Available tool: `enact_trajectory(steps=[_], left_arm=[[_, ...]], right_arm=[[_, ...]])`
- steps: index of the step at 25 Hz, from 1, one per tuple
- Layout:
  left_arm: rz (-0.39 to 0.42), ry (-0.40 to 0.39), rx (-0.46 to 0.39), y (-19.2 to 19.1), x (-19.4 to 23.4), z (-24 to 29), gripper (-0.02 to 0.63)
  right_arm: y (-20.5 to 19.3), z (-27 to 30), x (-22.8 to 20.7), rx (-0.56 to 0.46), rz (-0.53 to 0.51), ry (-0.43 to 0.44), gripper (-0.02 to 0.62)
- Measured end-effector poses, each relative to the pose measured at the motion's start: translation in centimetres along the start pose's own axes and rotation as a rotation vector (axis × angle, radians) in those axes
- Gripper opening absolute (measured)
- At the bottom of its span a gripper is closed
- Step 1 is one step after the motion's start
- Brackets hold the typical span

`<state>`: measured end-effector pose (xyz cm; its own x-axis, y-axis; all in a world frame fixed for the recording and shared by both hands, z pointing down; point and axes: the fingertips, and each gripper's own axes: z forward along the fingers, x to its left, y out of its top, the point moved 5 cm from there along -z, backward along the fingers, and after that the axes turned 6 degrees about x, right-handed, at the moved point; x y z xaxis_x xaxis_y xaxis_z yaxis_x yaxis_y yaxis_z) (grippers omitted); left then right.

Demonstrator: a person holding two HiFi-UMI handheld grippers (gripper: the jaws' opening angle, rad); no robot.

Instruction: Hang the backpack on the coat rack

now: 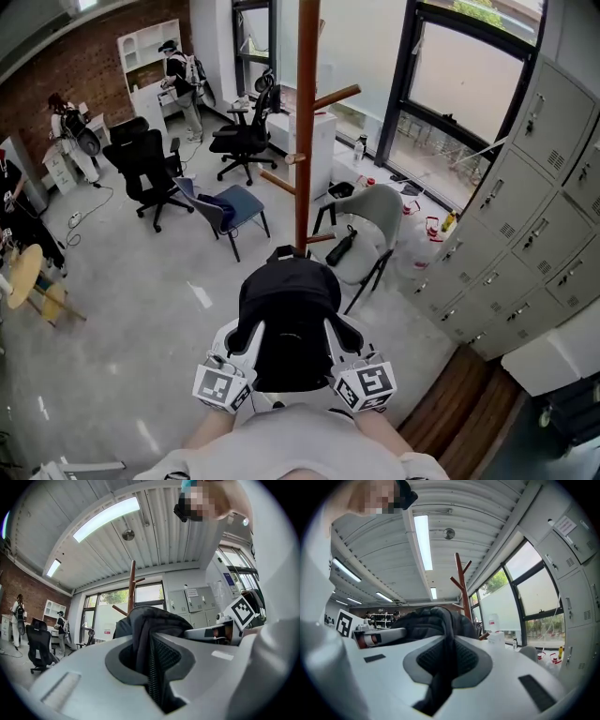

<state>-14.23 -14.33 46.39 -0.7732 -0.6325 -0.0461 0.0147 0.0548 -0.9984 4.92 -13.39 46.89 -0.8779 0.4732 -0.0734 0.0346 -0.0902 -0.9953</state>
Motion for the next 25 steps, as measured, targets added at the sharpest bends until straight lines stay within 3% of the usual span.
enact_trajectory(steps=[10,17,25], left_arm=[[-0.004,-0.074,-0.023,-0.3,3.8,3.3,0.04],[-0.007,-0.035,-0.014,-0.2,2.5,4.5,0.04],[0.037,0.011,-0.041,2.7,1.2,4.0,0.04]], right_arm=[[0.5,3.7,-0.9,-0.004,-0.028,-0.071,0.04],[1.0,3.4,-2.7,0.011,-0.031,-0.028,0.04],[3.5,2.4,-3.1,-0.033,-0.053,0.036,0.04]])
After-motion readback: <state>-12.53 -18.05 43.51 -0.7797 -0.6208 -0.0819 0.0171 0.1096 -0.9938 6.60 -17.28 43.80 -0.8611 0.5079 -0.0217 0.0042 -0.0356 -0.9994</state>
